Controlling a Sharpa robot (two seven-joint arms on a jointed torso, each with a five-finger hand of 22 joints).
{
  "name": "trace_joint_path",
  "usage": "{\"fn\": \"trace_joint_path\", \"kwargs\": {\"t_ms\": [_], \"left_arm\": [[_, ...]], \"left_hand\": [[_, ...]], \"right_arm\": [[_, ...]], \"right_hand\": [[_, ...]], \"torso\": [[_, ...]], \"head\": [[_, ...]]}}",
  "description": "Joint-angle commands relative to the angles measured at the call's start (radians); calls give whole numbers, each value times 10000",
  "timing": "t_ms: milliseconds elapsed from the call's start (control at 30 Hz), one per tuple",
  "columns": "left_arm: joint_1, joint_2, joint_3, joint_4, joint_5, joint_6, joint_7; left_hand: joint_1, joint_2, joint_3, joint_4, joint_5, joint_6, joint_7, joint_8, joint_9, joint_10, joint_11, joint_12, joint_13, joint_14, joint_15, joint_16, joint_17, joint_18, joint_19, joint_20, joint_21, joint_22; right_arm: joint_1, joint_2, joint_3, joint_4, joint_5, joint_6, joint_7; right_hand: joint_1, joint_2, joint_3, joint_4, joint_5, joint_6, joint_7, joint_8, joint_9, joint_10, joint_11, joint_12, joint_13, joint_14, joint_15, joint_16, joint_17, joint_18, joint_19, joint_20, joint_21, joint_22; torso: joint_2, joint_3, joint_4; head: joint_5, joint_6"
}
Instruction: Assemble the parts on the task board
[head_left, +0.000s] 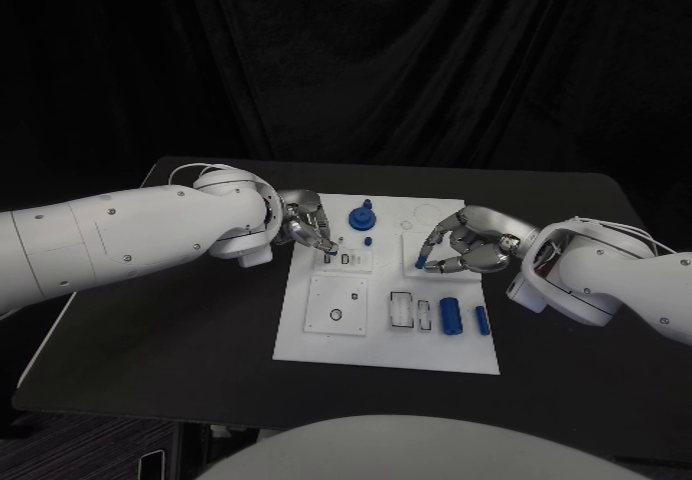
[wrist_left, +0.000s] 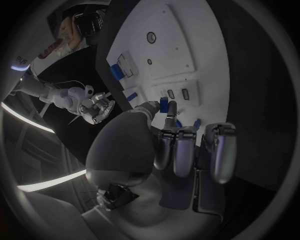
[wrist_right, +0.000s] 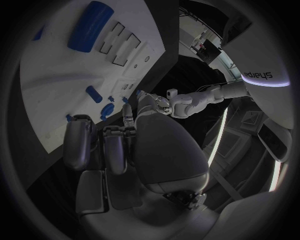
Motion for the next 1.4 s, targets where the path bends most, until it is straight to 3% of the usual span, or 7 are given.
{"fn": "trace_joint_path", "kwargs": {"t_ms": [33, 300, 533, 733, 900, 1167, 1400], "left_arm": [[38, 58, 10, -1, 246, 202, -817], [106, 266, 10, -78, 352, 85, -1396], [200, 544, 10, -263, 1701, -265, -1743], [234, 785, 10, -511, 2132, -192, -2050], [243, 953, 9, -745, 2249, 95, -2382], [242, 1214, 8, -1034, 2289, 216, -2574], [240, 1365, 7, -1207, 2295, 244, -2617]], "left_hand": [[-7, 15, 83, -100, 148, 290, -316, -23, 31, 1038, -47, 36, 2630, 1021, -82, 27, 2635, 38, 440, -61, -85, 2290], [-40, -30, 118, -205, 201, 301, -320, -20, 75, 1038, -62, 36, 2630, 1021, -95, 27, 2635, 71, 368, -73, -219, 2244], [23, -142, 326, -597, 501, 350, -345, 31, 220, 1038, -88, 36, 2630, 1021, -126, 27, 2635, 177, 130, -106, -668, 2091], [-19, -146, 333, -605, 499, 361, -341, 42, 239, 1038, -90, 36, 2630, 1021, -129, 27, 2635, 188, 107, -109, -715, 2075], [-215, -114, 352, -595, 354, 359, -348, 49, 295, 1038, -97, 36, 2630, 1021, -138, 27, 2635, 184, 125, -120, -713, 2078], [-269, -23, 435, -634, 275, 342, -358, 37, 324, 1038, -105, 36, 2630, 1021, -147, 27, 2635, 202, 93, -128, -796, 2052], [-259, 9, 494, -689, 283, 334, -356, 31, 340, 1038, -109, 36, 2630, 1021, -153, 27, 2635, 218, 63, -134, -864, 2029]], "right_arm": [[-17, -9, 4, 31, -57, -172, 41], [-15, 0, 4, 32, -57, -94, -67], [-10, 27, 4, 24, -57, -87, -135], [-7, 46, 4, 18, -57, -106, -163], [-6, 78, 4, -15, -57, -83, -186], [-6, 94, 4, -50, -57, -59, -182], [-6, 110, 4, -53, -57, -35, -180]], "right_hand": [[124, 35, -31, 15, -49, 93, 12, 54, -22, 56, -52, -17, -494, 747, -69, -28, 1466, -57, 44, -32, -29, 1579], [141, 54, -43, 36, -125, 98, 15, 60, -56, 43, -52, -27, -519, 738, -72, -49, 1431, -51, 33, -38, -61, 1568], [157, 66, -47, 39, -162, 105, 12, 67, -74, 13, -54, -45, -568, 727, -72, -73, 1387, -39, 10, -40, -111, 1548], [167, 69, -47, 37, -167, 107, 10, 69, -78, 9, -55, -48, -574, 726, -73, -75, 1386, -39, 10, -41, -113, 1548], [167, 69, -47, 37, -167, 107, 10, 69, -78, 9, -55, -48, -574, 726, -73, -75, 1386, -39, 10, -41, -113, 1548], [175, 71, -48, 36, -170, 110, 10, 71, -85, 6, -56, -50, -579, 725, -74, -76, 1384, -39, 9, -41, -116, 1547], [178, 73, -48, 37, -170, 110, 10, 72, -89, 4, -56, -52, -583, 723, -74, -80, 1377, -37, 5, -42, -125, 1543]], "torso": [[18, 7, -21], [21, -2, 12], [23, 5, 36], [23, 1, -1], [16, 1, 49], [16, 21, 33], [17, 8, 8]], "head": [[6, 1], [-50, 1], [-117, 1], [-99, 1], [-194, 1], [-169, 1], [-122, 1]]}}
